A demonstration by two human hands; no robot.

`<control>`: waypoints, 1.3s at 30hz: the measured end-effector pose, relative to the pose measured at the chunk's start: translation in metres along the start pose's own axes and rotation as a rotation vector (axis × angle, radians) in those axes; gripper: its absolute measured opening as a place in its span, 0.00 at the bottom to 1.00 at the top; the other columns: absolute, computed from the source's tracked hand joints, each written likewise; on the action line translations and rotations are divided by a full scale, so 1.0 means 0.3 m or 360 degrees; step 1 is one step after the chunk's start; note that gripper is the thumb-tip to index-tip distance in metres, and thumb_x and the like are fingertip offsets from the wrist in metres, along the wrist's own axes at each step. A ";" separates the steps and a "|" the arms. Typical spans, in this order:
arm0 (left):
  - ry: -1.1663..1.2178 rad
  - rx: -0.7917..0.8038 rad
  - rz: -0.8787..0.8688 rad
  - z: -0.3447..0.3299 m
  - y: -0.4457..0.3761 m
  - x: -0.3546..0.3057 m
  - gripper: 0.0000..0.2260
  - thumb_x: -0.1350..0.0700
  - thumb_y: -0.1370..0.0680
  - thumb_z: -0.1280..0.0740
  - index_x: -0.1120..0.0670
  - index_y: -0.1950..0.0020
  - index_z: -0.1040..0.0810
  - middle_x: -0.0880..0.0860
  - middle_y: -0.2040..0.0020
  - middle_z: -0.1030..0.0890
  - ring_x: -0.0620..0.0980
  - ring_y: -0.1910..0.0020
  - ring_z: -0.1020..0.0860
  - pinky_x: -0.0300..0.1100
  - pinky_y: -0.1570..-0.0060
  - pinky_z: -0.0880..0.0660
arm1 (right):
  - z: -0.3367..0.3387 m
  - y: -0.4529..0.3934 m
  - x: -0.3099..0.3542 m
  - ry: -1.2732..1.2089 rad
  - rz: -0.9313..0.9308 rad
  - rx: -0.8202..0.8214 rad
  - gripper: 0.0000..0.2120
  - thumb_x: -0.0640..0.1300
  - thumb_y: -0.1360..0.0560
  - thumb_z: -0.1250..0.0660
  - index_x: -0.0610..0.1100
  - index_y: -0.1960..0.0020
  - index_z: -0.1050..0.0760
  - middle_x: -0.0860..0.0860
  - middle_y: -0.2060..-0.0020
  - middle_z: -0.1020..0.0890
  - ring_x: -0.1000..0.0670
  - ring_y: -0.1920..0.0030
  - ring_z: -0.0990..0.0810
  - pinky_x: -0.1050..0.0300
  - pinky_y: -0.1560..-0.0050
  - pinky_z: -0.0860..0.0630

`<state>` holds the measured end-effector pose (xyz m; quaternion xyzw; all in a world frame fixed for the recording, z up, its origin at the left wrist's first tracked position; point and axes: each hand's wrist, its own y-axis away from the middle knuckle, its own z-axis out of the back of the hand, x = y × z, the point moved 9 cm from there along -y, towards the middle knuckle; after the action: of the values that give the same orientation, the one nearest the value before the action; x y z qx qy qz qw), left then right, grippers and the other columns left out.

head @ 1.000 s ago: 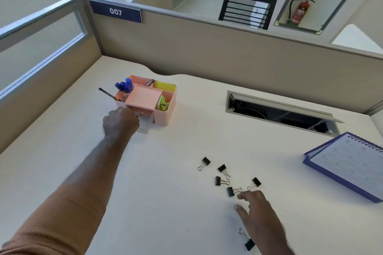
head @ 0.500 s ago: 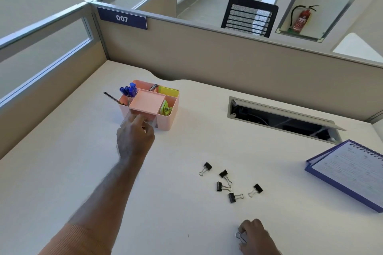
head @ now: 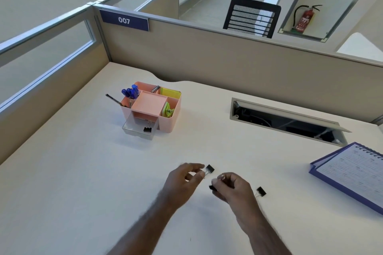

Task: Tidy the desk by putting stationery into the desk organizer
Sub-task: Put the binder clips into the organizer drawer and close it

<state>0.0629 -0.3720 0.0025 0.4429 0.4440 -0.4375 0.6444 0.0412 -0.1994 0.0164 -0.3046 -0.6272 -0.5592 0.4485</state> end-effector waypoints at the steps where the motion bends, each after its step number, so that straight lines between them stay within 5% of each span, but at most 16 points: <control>1: 0.0129 0.0041 0.0044 -0.009 0.007 0.000 0.07 0.55 0.23 0.29 0.47 0.47 0.17 0.49 0.51 0.16 0.48 0.59 0.18 0.40 0.57 0.20 | -0.015 -0.007 0.016 -0.0154 -0.0026 0.0011 0.06 0.36 0.29 0.28 0.35 0.57 0.23 0.44 0.64 0.18 0.48 0.58 0.16 0.52 0.50 0.19; 4: 0.0319 0.0101 0.0039 -0.003 0.009 -0.034 0.06 0.60 0.24 0.27 0.54 0.48 0.15 0.54 0.53 0.16 0.52 0.58 0.17 0.44 0.56 0.19 | -0.050 -0.016 0.065 -0.0424 -0.0044 -0.0022 0.09 0.39 0.29 0.27 0.34 0.55 0.23 0.36 0.56 0.17 0.42 0.53 0.16 0.59 0.58 0.20; 9: 0.0334 0.0063 0.0012 0.045 -0.028 -0.092 0.05 0.63 0.25 0.27 0.59 0.50 0.15 0.56 0.56 0.14 0.49 0.61 0.17 0.41 0.58 0.20 | -0.093 -0.019 0.124 -0.0311 0.0020 -0.0057 0.06 0.41 0.28 0.28 0.37 0.56 0.22 0.35 0.55 0.16 0.39 0.52 0.16 0.70 0.73 0.28; 14: -0.0035 -0.0370 -0.0106 0.252 -0.120 -0.127 0.05 0.59 0.26 0.25 0.49 0.56 0.16 0.45 0.64 0.16 0.40 0.70 0.23 0.34 0.66 0.28 | -0.048 -0.042 0.104 -0.0039 0.0067 -0.0102 0.08 0.47 0.27 0.28 0.46 0.50 0.20 0.44 0.53 0.16 0.48 0.55 0.17 0.57 0.63 0.20; 17: -0.0507 -0.0755 -0.0151 0.460 -0.170 -0.156 0.03 0.51 0.26 0.26 0.46 0.54 0.17 0.42 0.58 0.17 0.41 0.68 0.24 0.38 0.64 0.27 | 0.051 -0.054 0.055 0.0105 0.0047 -0.0226 0.03 0.44 0.26 0.30 0.48 0.53 0.19 0.49 0.58 0.16 0.50 0.58 0.17 0.45 0.56 0.19; 22: -0.1137 -0.1070 -0.0200 0.656 -0.215 -0.200 0.11 0.52 0.25 0.27 0.53 0.44 0.16 0.52 0.49 0.16 0.51 0.56 0.19 0.44 0.62 0.23 | 0.198 -0.049 0.050 0.0709 0.0188 -0.0516 0.05 0.43 0.26 0.32 0.53 0.54 0.21 0.58 0.58 0.17 0.59 0.65 0.20 0.54 0.60 0.22; 29: -0.1769 -0.0967 -0.0009 0.680 -0.326 -0.127 0.12 0.50 0.28 0.24 0.51 0.46 0.14 0.52 0.57 0.15 0.53 0.61 0.20 0.46 0.62 0.22 | 0.188 -0.067 -0.026 0.1685 0.0135 -0.0414 0.06 0.51 0.27 0.36 0.59 0.50 0.26 0.59 0.50 0.24 0.55 0.53 0.23 0.54 0.56 0.23; 39: -0.2064 -0.0693 0.0348 0.672 -0.380 -0.076 0.13 0.49 0.26 0.26 0.54 0.46 0.16 0.53 0.56 0.16 0.53 0.57 0.20 0.47 0.55 0.23 | 0.158 -0.075 -0.109 0.1878 -0.0056 -0.0237 0.10 0.53 0.28 0.34 0.56 0.49 0.29 0.55 0.49 0.30 0.52 0.50 0.24 0.55 0.58 0.25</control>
<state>-0.0140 -0.5872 0.0467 -0.0053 -0.0003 -0.4474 0.8943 0.0242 -0.1534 -0.0216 0.0375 -0.2360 -0.6838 0.6894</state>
